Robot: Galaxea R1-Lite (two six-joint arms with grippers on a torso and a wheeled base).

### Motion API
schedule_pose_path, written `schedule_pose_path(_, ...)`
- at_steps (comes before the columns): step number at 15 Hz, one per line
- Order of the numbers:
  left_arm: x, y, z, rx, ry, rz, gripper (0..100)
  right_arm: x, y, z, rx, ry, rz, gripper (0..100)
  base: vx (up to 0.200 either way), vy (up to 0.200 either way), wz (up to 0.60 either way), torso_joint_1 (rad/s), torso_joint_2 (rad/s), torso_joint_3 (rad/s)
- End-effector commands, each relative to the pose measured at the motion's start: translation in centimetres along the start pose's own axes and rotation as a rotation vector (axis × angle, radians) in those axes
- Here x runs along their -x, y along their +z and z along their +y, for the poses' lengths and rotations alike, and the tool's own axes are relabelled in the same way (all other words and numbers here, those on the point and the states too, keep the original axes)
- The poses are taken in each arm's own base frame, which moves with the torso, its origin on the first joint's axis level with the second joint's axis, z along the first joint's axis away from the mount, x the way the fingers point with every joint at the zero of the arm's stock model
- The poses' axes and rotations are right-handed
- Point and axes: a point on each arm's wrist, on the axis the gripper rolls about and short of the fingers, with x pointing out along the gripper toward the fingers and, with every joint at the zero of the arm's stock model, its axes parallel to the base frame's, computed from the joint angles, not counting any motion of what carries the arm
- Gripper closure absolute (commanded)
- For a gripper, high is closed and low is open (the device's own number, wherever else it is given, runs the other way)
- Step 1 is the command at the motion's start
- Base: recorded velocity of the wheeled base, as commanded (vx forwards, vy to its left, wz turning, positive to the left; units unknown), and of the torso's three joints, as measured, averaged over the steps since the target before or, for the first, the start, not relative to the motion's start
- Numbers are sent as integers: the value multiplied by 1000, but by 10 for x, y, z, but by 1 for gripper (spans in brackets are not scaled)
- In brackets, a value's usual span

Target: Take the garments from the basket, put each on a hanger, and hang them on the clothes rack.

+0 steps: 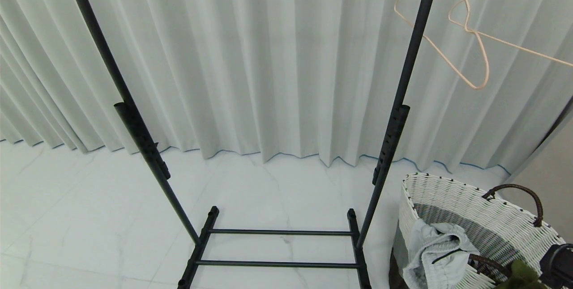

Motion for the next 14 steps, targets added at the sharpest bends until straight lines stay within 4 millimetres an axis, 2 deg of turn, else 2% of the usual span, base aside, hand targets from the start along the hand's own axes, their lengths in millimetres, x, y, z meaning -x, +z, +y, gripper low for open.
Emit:
schedule_pose_path(1, 0, 0, 0, 0, 0, 0, 0, -18, 1, 0, 2, 62, 60, 0, 0, 0, 0, 0, 0, 0)
schedule_pose_path(4, 0, 0, 0, -2, 0, 0, 0, -49, 9, -3, -4, 44, 38, 0, 0, 0, 0, 0, 0, 0)
schedule_pose_path(6, 0, 0, 0, -3, 0, 0, 0, -62, 12, -5, -1, 40, 32, 0, 0, 0, 0, 0, 0, 0)
schedule_pose_path(10, 0, 0, 0, -5, 0, 0, 0, -81, 16, -10, -9, 29, 40, 0, 0, 0, 0, 0, 0, 0)
schedule_pose_path(14, 0, 0, 0, -6, 0, 0, 0, -86, 19, -13, -5, 4, 24, 0, 0, 0, 0, 0, 0, 0)
